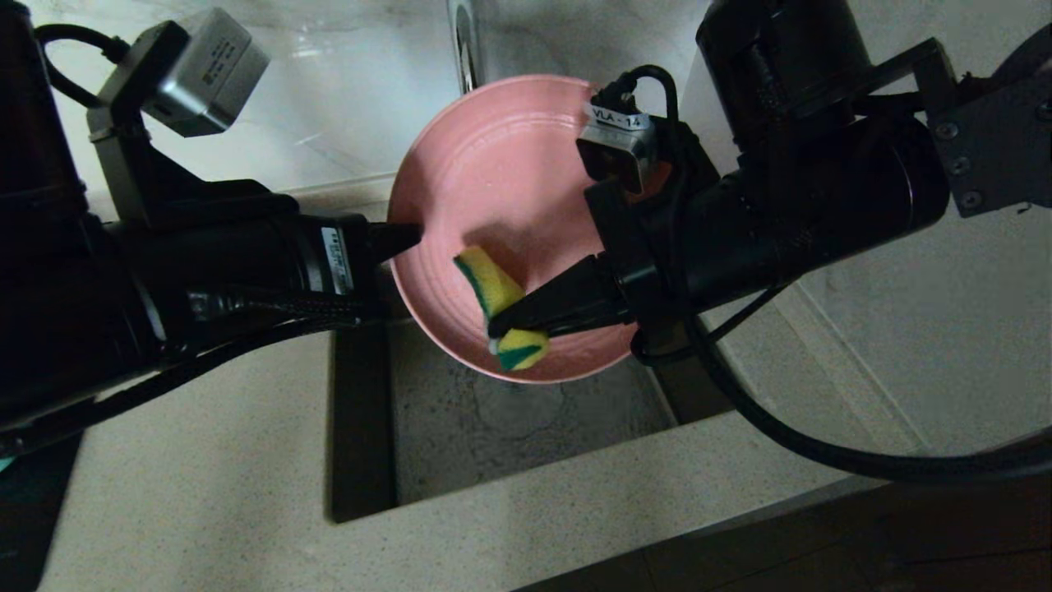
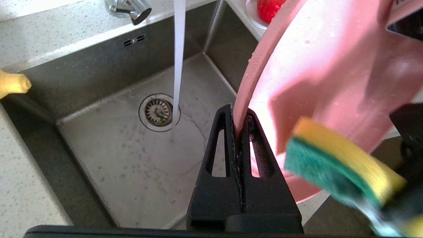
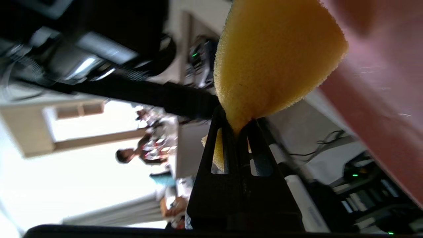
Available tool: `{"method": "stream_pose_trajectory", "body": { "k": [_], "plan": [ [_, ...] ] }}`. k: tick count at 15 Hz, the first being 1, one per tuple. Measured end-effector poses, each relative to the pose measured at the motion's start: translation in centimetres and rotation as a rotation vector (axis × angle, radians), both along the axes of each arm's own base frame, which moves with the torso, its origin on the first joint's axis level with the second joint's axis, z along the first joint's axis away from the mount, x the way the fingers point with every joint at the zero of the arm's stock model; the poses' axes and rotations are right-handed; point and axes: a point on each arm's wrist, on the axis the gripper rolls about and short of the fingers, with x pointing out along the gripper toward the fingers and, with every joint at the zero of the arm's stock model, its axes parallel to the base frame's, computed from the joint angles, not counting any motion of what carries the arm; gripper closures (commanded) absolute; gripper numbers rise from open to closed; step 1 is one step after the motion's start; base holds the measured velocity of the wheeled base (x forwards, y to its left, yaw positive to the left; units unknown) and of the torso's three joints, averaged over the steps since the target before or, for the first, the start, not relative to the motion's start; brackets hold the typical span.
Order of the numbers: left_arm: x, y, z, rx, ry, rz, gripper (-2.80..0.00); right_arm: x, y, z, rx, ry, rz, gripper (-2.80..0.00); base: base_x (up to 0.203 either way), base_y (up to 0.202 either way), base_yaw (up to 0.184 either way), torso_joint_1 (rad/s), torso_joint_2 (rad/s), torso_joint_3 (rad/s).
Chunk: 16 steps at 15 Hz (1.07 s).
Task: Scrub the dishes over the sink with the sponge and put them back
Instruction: Wipe the plate
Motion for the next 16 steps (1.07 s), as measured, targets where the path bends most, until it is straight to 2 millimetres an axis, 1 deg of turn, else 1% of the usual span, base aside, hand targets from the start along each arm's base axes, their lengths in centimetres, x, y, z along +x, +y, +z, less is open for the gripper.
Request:
{"method": "stream_pose_trajectory", "body": {
  "k": [3, 10, 16],
  "plan": [
    [-0.4, 0.3, 0.1, -0.006, -0.005, -0.002, 0.0, 0.4, -0.1, -0.1, -0.003, -0.007, -0.024, 0.0, 0.0, 0.0, 0.0, 0.0, 0.0, 0.0],
    [-1.5, 0.8, 0.2, -0.013, -0.011, -0.02, 0.0, 1.7, -1.3, 0.1, 0.015, -0.026, -0.075, 0.0, 0.0, 0.0, 0.0, 0.0, 0.0, 0.0],
    [-2.3, 1.0, -0.9, 0.008, 0.002, -0.049, 0.0, 2.5, -3.2, 1.0, 0.045, -0.059, -0.13, 0.0, 0.0, 0.0, 0.0, 0.0, 0.0, 0.0]
  ]
}}
